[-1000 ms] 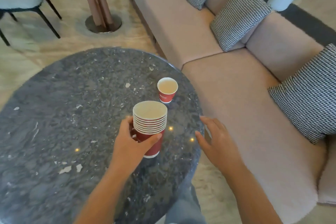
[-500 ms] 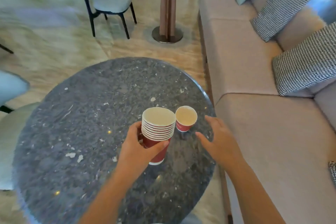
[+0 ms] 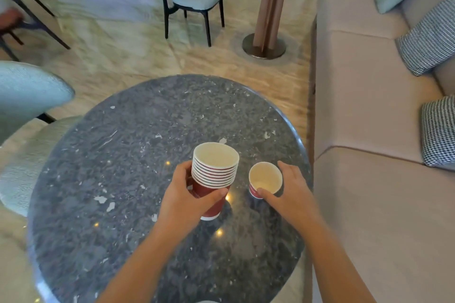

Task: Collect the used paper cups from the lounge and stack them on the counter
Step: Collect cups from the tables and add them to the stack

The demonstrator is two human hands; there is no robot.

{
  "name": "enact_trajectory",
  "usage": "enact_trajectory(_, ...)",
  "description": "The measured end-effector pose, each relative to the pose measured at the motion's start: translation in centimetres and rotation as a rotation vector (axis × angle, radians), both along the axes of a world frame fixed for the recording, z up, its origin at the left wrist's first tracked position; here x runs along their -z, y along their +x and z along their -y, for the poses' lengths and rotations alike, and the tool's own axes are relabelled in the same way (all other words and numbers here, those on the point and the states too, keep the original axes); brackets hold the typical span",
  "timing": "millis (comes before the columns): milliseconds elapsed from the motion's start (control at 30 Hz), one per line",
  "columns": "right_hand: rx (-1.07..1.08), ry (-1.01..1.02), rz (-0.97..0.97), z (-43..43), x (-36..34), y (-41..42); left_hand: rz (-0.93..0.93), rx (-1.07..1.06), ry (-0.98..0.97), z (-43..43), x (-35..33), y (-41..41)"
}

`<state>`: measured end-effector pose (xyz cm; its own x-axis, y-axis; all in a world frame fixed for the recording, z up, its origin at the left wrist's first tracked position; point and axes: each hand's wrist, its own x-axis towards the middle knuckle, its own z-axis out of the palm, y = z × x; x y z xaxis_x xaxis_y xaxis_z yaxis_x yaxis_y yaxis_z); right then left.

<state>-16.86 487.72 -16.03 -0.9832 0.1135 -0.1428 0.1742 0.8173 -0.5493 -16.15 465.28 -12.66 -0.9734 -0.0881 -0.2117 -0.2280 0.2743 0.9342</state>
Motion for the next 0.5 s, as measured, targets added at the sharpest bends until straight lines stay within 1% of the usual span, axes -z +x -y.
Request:
enact_trajectory(200,-0.064,-0.017,0.014,0.6,1.1,-1.1,0.028,-0.049,-0.028,0.6,0.6,-0.2)
enact_trajectory(333,-0.045,-0.019,0.032,0.9,1.8,-1.6,0.035,-0.07,-0.051,1.1,0.6,-0.4)
enact_trajectory(500,-0.049,-0.012,0.006,1.1,2.4,-1.8,0.032,-0.058,-0.069,1.4,1.0,-0.2)
